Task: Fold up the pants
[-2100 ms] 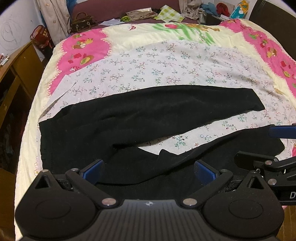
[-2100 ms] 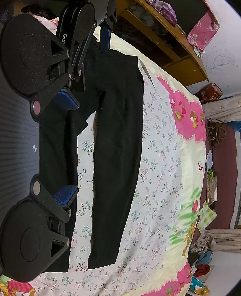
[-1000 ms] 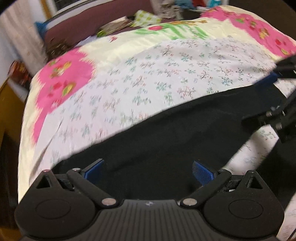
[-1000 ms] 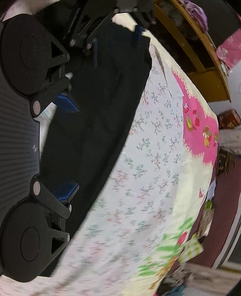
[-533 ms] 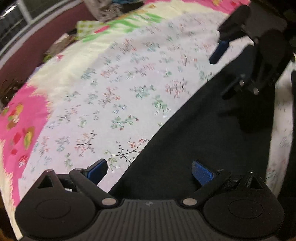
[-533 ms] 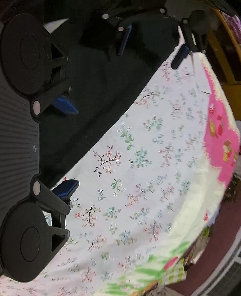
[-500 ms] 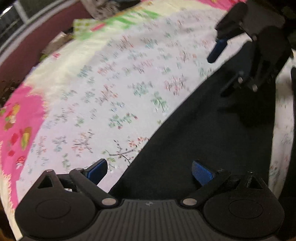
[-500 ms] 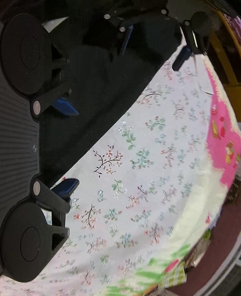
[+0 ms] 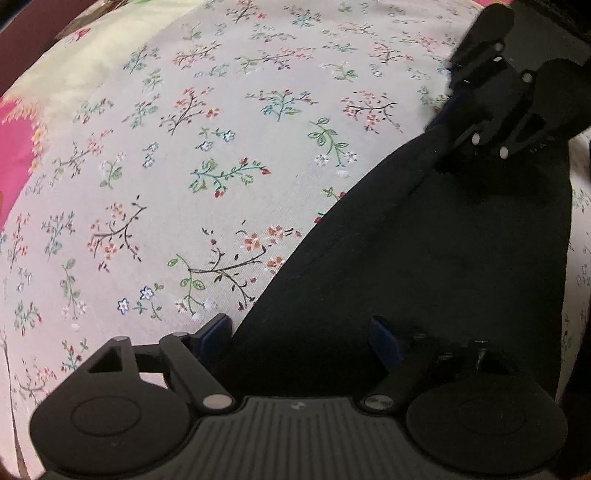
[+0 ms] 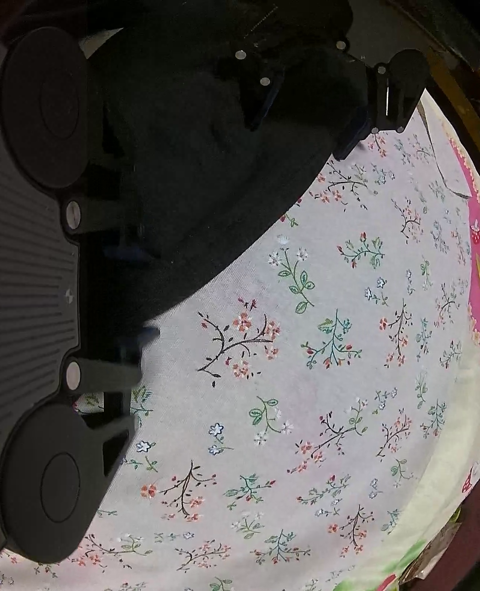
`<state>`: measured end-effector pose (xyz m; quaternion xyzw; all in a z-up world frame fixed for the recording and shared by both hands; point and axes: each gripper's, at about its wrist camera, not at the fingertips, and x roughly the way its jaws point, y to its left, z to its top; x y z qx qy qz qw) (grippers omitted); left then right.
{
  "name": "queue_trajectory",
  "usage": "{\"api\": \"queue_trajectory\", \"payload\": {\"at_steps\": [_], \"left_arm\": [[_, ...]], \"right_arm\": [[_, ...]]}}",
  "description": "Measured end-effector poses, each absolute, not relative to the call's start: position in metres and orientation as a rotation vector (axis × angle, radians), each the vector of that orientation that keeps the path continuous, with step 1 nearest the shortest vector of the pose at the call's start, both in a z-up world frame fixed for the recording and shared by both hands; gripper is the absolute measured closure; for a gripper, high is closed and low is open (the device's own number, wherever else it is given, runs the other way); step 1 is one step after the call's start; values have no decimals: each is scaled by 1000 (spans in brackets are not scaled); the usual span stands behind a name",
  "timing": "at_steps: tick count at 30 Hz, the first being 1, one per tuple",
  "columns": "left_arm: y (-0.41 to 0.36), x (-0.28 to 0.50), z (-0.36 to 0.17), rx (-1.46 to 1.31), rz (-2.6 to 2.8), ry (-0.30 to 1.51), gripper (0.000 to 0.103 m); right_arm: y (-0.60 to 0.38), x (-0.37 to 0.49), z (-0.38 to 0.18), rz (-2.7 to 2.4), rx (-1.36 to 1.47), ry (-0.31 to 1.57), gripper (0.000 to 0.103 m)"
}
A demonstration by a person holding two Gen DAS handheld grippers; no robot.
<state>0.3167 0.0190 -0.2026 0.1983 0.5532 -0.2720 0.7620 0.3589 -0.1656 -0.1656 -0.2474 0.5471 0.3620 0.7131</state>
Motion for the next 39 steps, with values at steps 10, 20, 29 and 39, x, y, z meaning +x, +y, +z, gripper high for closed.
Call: {"api": "queue_trajectory", "payload": {"at_steps": [10, 20, 29, 39], "left_arm": [[22, 287, -179, 427, -598, 1226, 82], [22, 203, -127, 312, -617, 1203, 84], [12, 96, -102, 149, -636, 1292, 84], [-3, 34, -118, 128, -599, 1314, 84]], "right_arm": [[-174, 337, -137, 771, -543, 1184, 103], [-196, 260, -78, 798, -467, 1157, 103], [-218, 162, -52, 805, -338, 1270, 103], [-227, 93, -79, 744, -295, 1342, 103]]}}
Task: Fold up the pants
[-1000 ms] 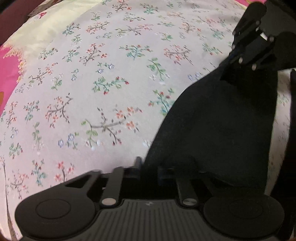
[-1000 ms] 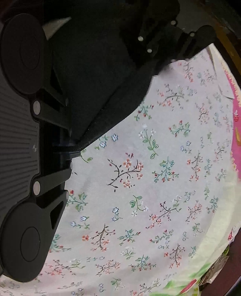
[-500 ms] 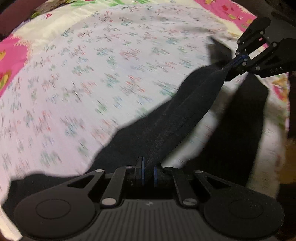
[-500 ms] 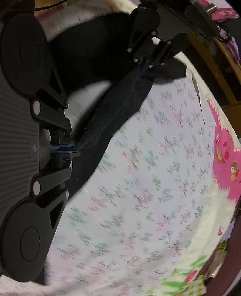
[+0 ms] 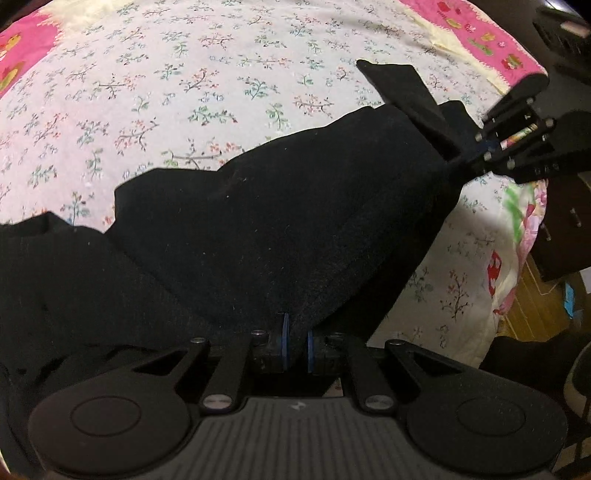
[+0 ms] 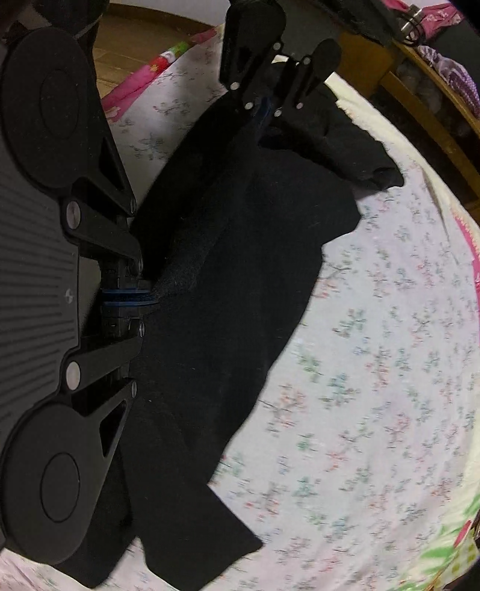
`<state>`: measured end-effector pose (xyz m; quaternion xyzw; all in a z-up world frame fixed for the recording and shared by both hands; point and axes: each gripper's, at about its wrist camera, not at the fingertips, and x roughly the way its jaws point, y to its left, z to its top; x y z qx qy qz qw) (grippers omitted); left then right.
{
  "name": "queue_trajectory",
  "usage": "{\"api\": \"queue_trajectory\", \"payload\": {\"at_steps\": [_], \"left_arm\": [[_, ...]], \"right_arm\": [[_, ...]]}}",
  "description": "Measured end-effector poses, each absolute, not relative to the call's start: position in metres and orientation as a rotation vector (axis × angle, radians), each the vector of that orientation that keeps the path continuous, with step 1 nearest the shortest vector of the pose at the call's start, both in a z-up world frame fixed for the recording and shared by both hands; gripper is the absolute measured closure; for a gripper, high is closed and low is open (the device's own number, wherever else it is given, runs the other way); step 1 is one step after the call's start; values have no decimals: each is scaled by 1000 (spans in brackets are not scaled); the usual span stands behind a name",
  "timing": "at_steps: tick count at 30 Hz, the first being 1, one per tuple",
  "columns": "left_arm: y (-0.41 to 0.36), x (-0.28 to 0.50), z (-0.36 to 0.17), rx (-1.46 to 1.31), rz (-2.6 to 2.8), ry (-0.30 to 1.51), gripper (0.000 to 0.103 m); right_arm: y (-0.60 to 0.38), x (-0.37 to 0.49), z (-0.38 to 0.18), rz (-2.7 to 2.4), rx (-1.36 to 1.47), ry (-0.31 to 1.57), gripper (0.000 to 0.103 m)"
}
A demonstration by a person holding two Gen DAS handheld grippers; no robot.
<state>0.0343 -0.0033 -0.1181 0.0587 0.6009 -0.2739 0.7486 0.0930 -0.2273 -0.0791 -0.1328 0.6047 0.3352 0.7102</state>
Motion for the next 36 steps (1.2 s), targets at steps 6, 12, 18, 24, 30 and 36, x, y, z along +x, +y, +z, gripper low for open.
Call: {"api": "queue_trajectory", "payload": {"at_steps": [6, 12, 18, 24, 30, 36], "left_arm": [[-11, 16, -127, 192, -599, 1295, 84], [-30, 0, -147, 353, -624, 1246, 80], [-38, -17, -155, 448, -646, 1205, 63], [-35, -24, -145, 415, -643, 1232, 59], [-41, -15, -132, 323, -628, 1260, 59], [-67, 0, -108, 204, -630, 1194, 59]], "right_arm": [[-234, 70, -92, 722, -286, 1345, 103], [-226, 70, -118, 704, -362, 1334, 103], [-232, 60, -128, 657, -367, 1347, 85], [-263, 63, -104, 542, -281, 1338, 77], [-296, 86, -79, 334, -217, 1205, 76], [-283, 158, -106, 119, -191, 1068, 71]]}}
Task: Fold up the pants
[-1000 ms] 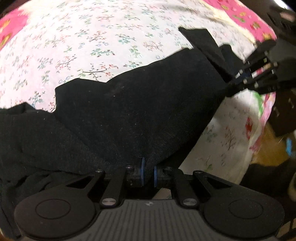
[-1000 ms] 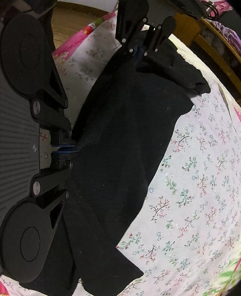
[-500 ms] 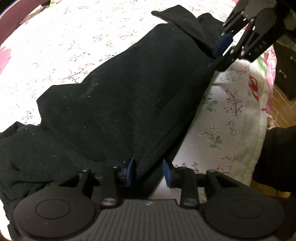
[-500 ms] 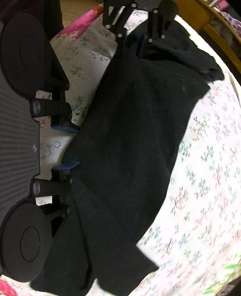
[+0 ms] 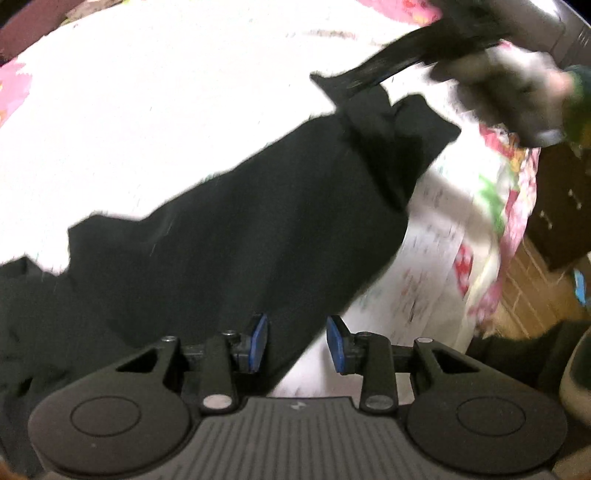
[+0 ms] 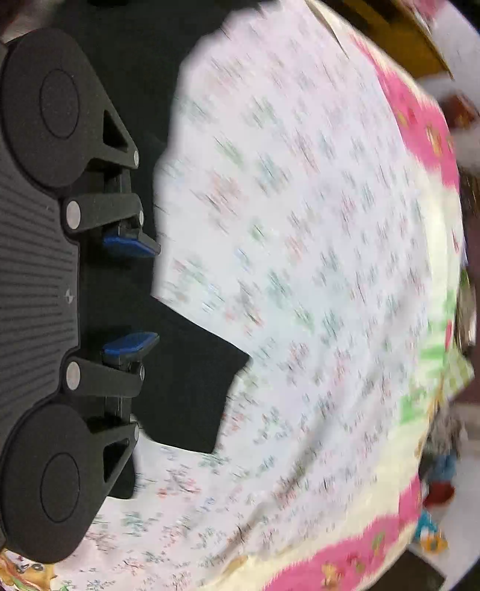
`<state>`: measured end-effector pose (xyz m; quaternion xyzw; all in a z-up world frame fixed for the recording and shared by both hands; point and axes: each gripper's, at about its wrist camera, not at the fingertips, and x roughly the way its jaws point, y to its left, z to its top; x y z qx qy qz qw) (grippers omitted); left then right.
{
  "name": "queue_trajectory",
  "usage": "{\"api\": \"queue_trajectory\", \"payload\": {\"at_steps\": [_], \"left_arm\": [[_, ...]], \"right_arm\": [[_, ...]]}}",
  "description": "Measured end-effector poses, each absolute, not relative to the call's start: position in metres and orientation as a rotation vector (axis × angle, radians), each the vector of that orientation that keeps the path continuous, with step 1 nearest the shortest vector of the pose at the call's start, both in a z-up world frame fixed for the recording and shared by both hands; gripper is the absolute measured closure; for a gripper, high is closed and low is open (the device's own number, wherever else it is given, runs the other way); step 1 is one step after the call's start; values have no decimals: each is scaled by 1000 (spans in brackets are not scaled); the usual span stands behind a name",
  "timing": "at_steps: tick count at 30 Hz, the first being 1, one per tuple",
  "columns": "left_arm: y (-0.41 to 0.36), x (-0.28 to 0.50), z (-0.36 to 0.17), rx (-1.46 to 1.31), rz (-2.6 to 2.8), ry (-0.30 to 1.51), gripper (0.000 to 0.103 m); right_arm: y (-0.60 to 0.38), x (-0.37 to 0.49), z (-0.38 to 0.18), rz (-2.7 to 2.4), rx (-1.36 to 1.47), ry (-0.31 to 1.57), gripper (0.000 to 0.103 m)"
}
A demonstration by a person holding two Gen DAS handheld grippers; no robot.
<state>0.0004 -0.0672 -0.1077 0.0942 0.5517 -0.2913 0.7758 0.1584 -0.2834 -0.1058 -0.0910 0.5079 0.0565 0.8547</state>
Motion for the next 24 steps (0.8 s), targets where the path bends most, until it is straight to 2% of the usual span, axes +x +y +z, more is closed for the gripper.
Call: {"api": "queue_trajectory", "payload": {"at_steps": [3, 11, 13, 14, 15, 24], "left_arm": [[-81, 5, -108, 177, -634, 1173, 59], [-104, 7, -116, 172, -643, 1199, 59], [-107, 9, -116, 178, -649, 1205, 59], [-110, 10, -116, 183, -654, 1206, 59], [-110, 13, -115, 187, -659, 1204, 59], [-118, 31, -111, 199, -706, 1169, 59]], "right_arm": [[-278, 181, -131, 32, -192, 1025, 71], [-302, 211, -180, -91, -255, 1055, 71], [-305, 210, -178, -70, -262, 1050, 81], [-310, 210, -177, -68, -238, 1057, 101], [-316, 211, -175, -71, -198, 1072, 103], [-377, 175, -122, -103, 80, 1031, 103]]}}
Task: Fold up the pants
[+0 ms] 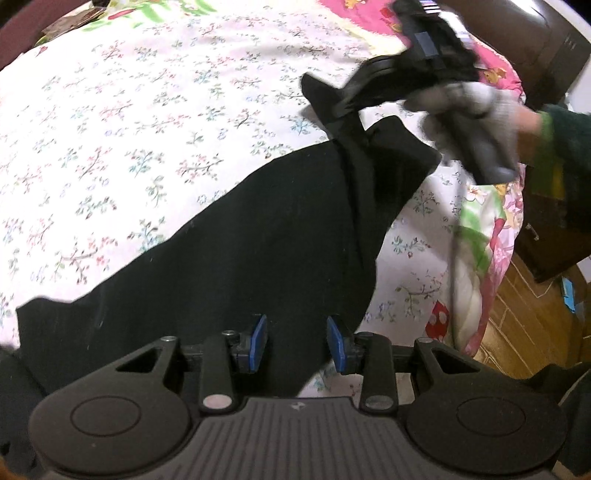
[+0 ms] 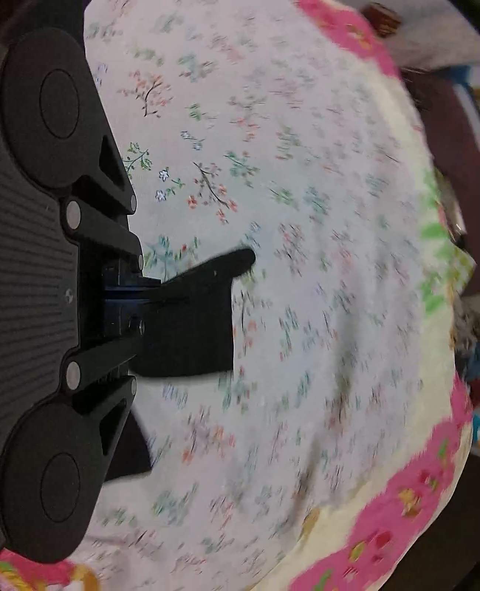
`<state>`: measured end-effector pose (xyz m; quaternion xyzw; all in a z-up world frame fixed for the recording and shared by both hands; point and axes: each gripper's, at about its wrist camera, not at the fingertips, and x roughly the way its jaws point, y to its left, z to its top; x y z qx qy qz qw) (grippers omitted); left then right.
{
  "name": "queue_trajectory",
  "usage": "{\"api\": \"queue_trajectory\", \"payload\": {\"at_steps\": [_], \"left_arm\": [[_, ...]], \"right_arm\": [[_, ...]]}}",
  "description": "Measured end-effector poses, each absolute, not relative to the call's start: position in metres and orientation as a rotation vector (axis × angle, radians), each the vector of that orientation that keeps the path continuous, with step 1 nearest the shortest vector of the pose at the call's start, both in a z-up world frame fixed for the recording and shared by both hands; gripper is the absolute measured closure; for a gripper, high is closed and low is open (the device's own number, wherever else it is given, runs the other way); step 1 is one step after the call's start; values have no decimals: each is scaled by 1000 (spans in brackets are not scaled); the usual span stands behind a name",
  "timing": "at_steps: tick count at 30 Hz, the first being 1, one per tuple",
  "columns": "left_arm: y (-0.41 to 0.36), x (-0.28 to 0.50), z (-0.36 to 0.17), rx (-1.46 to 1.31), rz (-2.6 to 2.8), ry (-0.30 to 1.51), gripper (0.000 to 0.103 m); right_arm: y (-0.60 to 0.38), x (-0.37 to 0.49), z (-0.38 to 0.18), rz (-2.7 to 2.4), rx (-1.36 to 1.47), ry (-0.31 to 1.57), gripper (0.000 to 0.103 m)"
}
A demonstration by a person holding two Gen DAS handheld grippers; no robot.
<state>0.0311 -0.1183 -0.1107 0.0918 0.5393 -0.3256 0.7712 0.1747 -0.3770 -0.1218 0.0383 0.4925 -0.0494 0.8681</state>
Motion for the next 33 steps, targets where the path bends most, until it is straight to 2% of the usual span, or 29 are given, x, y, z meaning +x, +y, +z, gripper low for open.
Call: {"api": "queue_trajectory", "payload": {"at_steps": [6, 15, 25, 30, 33], "left_arm": [[-135, 40, -108, 240, -799, 1142, 58], [-152, 43, -112, 328, -873, 1168, 58], [-165, 45, -111, 311, -857, 1178, 58], [-171, 51, -116, 261, -788, 1158, 58], [-171, 55, -121, 235, -712, 1152, 58]], "right_arm": [[-434, 124, -104, -222, 321, 1021, 103], [-467, 82, -146, -372, 525, 1072, 103], [-494, 76, -151, -403, 501, 1076, 103], [-484, 84, -116, -396, 265, 1015, 102], [-467, 94, -116, -311, 170, 1017, 102]]}}
